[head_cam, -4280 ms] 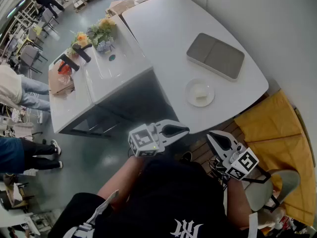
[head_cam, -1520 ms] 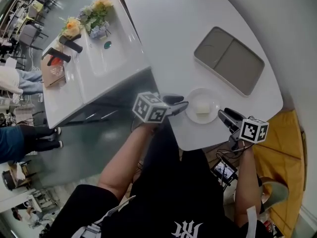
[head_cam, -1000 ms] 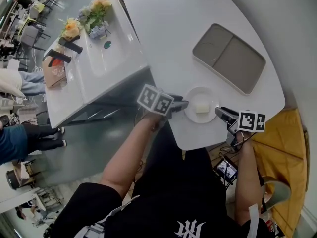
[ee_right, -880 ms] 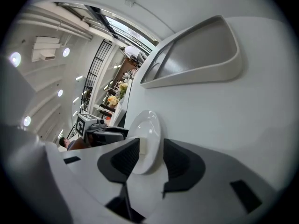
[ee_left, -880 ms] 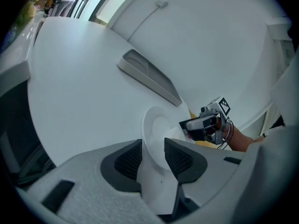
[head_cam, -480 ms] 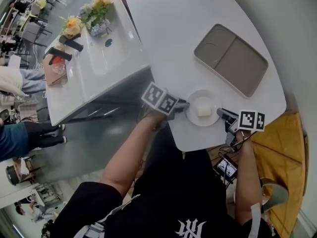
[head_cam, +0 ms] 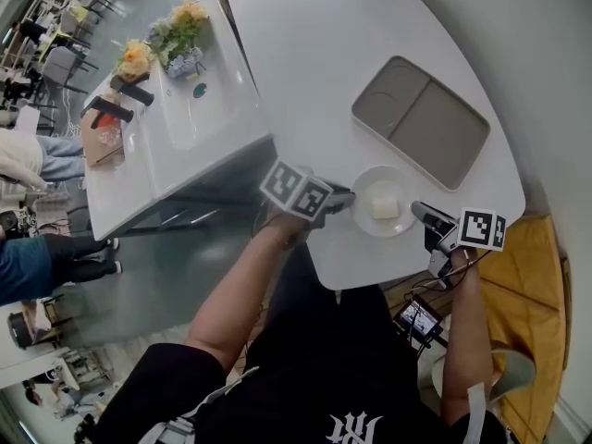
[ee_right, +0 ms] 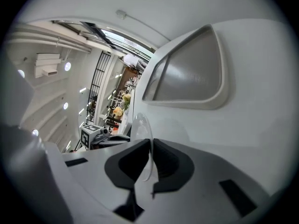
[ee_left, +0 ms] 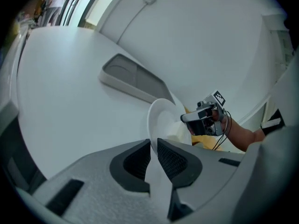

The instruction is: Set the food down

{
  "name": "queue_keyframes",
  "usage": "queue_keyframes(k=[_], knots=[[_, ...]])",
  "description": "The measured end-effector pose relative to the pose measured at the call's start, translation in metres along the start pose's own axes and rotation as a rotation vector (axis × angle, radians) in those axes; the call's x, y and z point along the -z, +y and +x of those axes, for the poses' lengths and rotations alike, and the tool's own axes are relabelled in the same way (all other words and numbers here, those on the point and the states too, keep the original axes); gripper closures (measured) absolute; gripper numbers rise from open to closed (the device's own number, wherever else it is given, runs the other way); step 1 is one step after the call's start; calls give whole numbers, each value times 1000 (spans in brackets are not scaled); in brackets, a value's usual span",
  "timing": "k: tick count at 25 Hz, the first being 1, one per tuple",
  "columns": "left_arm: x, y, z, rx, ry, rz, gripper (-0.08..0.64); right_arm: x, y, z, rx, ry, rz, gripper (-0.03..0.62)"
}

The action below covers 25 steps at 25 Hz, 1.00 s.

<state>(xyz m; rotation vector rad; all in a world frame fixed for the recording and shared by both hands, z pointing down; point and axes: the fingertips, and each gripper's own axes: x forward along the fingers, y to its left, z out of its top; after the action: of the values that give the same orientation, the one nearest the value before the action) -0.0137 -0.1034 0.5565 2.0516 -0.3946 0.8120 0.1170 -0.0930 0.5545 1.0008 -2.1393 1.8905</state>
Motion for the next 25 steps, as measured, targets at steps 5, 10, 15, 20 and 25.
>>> queue_keyframes(k=[5, 10, 15, 20, 25], knots=[[-59, -22, 6, -54, -118, 162, 517, -43, 3, -35, -14, -87, -29, 569], [-115, -35, 30, -101, -196, 245, 515, -94, -11, -65, 13, -166, -72, 569], [-163, -25, 58, -153, -255, 293, 515, -142, -35, -72, 50, -222, -87, 568], [-185, -11, 89, -209, -215, 333, 515, -172, -65, -69, 132, -200, -113, 568], [-186, 3, 110, -277, -134, 395, 515, -181, -84, -60, 212, -149, -167, 568]])
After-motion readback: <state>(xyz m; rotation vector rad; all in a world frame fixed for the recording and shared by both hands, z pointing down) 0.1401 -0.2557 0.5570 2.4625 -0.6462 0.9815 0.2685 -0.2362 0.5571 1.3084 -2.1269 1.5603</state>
